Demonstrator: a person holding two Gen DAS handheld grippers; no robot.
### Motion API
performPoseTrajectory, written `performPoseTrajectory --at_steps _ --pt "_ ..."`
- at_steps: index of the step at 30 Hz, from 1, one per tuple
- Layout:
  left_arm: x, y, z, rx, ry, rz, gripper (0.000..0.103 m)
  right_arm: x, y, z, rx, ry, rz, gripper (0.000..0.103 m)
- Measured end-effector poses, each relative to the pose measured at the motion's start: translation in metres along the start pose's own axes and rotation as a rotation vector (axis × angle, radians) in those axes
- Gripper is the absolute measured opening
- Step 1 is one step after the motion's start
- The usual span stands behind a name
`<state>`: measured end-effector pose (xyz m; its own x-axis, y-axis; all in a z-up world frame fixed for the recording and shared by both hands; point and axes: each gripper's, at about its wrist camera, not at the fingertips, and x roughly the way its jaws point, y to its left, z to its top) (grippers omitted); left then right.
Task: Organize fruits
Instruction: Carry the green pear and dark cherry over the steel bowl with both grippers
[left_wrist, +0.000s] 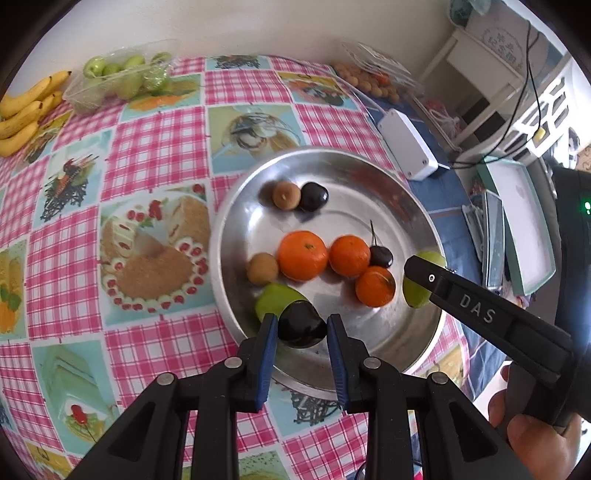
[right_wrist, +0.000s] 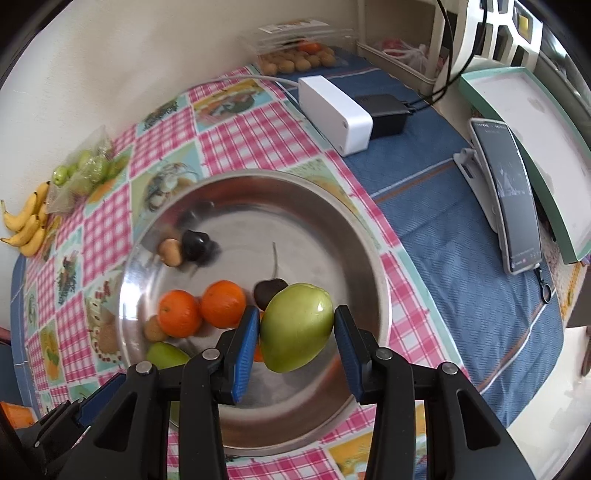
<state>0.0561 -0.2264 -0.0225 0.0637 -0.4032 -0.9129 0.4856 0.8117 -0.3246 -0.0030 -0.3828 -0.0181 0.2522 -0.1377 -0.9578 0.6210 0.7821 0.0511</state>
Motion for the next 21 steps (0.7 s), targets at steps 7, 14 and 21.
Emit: performPoseTrajectory --at_steps 7,14,21 --pt "0.013 -0.006 -0.005 0.006 0.054 -0.008 0.029 0.013 -0.008 -0.006 0.014 0.061 -0.01 0.043" --pt "0.018 -0.011 -0.006 0.019 0.072 0.001 0.029 0.011 -0.008 -0.008 0.011 0.06 -0.007 0.044" --pt "0.021 -0.011 -0.003 -0.006 0.089 -0.017 0.031 0.006 -0.003 -0.002 0.003 0.033 0.0 0.044"
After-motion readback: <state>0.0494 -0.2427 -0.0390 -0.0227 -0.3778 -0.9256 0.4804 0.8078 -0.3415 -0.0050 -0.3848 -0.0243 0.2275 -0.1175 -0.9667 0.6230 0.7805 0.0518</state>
